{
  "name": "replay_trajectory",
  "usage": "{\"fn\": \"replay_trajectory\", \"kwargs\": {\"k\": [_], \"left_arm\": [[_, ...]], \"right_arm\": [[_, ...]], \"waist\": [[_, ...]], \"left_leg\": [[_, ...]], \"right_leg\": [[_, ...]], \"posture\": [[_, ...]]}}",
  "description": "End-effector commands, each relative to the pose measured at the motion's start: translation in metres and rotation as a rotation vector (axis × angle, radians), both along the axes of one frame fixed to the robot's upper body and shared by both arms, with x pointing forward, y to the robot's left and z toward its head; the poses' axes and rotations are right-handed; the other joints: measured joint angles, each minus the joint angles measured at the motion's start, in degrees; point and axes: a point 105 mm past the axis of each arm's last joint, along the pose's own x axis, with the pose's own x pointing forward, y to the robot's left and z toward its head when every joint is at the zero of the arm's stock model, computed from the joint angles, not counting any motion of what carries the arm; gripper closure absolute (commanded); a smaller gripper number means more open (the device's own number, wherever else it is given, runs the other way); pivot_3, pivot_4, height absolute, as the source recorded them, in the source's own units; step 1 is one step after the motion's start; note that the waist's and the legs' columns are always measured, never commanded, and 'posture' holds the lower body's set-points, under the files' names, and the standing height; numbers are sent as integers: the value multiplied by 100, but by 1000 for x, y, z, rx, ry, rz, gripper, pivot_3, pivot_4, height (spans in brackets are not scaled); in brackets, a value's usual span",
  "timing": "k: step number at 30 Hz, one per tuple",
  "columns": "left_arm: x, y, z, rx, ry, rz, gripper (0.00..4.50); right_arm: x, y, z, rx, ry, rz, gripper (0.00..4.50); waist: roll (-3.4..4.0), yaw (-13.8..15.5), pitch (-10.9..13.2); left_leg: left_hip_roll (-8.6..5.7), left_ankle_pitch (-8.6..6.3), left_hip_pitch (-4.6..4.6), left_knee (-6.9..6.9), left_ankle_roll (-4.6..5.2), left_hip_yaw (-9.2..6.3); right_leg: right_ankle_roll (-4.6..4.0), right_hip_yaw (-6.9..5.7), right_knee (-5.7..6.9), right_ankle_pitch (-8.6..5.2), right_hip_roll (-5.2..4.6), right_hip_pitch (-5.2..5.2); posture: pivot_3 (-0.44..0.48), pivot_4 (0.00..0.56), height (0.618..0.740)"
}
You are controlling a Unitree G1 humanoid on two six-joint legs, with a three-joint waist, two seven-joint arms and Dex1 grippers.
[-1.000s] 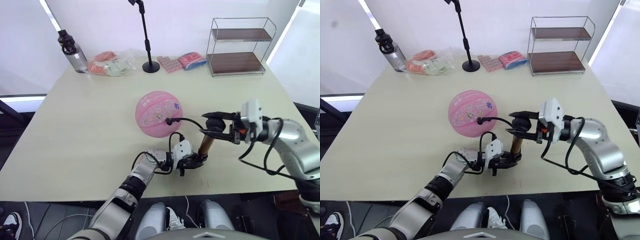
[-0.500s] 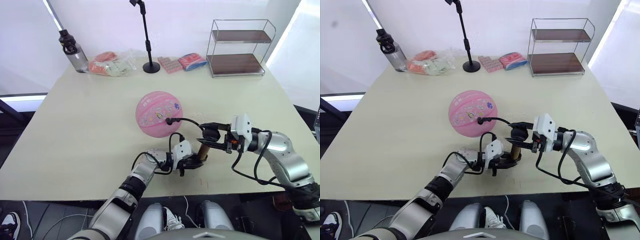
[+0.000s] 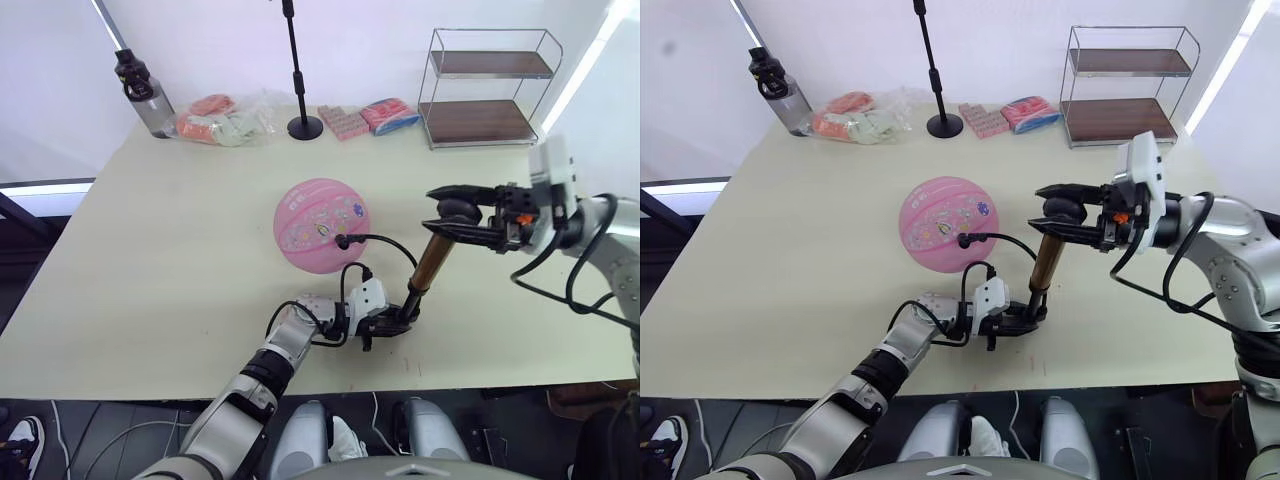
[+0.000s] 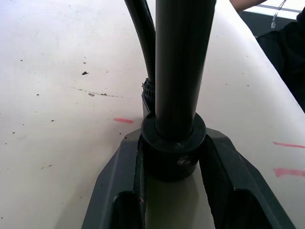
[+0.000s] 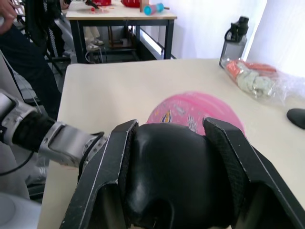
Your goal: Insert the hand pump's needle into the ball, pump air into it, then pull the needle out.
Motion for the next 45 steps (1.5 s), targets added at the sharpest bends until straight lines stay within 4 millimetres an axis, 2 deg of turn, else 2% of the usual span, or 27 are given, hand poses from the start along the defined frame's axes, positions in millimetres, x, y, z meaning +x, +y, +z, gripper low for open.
{"fn": "replay_trajectory", "kwargs": {"k": [1, 4, 7, 11, 12, 14, 16, 19, 24, 28, 32, 36, 41, 45], "left_arm": [[-22, 46, -63, 213, 200, 97, 3393], [-22, 47, -63, 217, 198, 98, 3393], [-21, 48, -63, 218, 196, 97, 3393], [-20, 47, -62, 217, 194, 95, 3393], [-20, 46, -62, 217, 194, 95, 3393], [-20, 46, -61, 216, 193, 95, 3393], [-19, 45, -61, 214, 192, 97, 3393], [-18, 45, -60, 210, 191, 102, 3393], [-15, 45, -59, 204, 189, 123, 3393], [-14, 45, -59, 200, 189, 131, 3393], [-13, 46, -59, 198, 191, 137, 3393], [-14, 46, -60, 202, 192, 134, 3393], [-13, 47, -60, 205, 192, 129, 3393], [-14, 47, -60, 206, 192, 125, 3393]], "right_arm": [[-13, -9, 52, 78, -142, 16, 2844], [-17, -12, 65, 81, -162, 24, 2844], [-16, -10, 65, 97, -144, 28, 2844], [-10, -6, 17, -22, -58, 15, 2844], [-9, -5, 11, -27, -44, 11, 2844], [0, -4, -27, -92, 11, -31, 2844], [0, -1, -59, -157, 36, -29, 2844], [1, 6, -82, -141, 76, -33, 2844], [3, 13, -133, -196, 135, -74, 2844], [4, 12, -155, -222, 132, -101, 2844], [3, 16, -133, -136, 87, -88, 2844], [1, 16, -79, -1, -5, -16, 2844], [3, 3, -21, 34, -96, -4, 2845], [-1, -4, 9, 73, -103, 9, 2845]], "waist": [[9, -1, 9], [6, 2, 18], [11, 3, 25], [6, 12, 21], [6, 9, 20], [-1, 3, 12], [-26, 1, -12], [-38, -3, -35], [-50, 3, -68], [-47, 4, -74], [-41, 5, -77], [-17, 6, -56], [24, 16, 2], [9, 24, 10]], "left_leg": [[0, 0, -1, 0, 0, -2], [1, 0, -7, 1, 0, -8], [0, 0, -15, 4, 0, -4], [0, 0, -16, 5, 1, -5], [0, 0, -15, 5, 1, -6], [0, 0, -8, 6, 1, -3], [4, -1, 5, 6, 2, -8], [14, -1, 14, 9, 1, -7], [16, 0, 24, 10, 1, -19], [20, 0, 27, 11, 1, -22], [20, 0, 30, 12, 1, -22], [20, 0, 26, 12, 1, -25], [14, 0, 4, 25, 1, -24], [10, 0, -2, 25, 1, -33]], "right_leg": [[0, -3, 1, 0, 1, 0], [0, -9, 1, 0, 1, -3], [-1, -8, 1, 0, 0, -7], [-1, -10, 1, 1, 0, -7], [0, -10, 0, 0, 1, -5], [9, -7, 2, -5, 1, -1], [20, -11, 3, -12, 6, 11], [24, -11, 6, -14, 13, 17], [19, -10, 15, -12, 22, 19], [18, -12, 19, -11, 26, 20], [16, -9, 21, -11, 27, 20], [13, -11, 21, -9, 28, 18], [5, -11, 19, -4, 25, 6], [5, -18, 18, -4, 21, 3]], "posture": [[0, 150, 740], [0, 150, 740], [0, 150, 740], [0, 150, 740], [0, 150, 740], [0, 150, 740], [0, 150, 740], [0, 150, 740], [0, 150, 740], [0, 150, 740], [0, 150, 740], [0, 150, 740], [0, 150, 740], [0, 150, 740]]}}
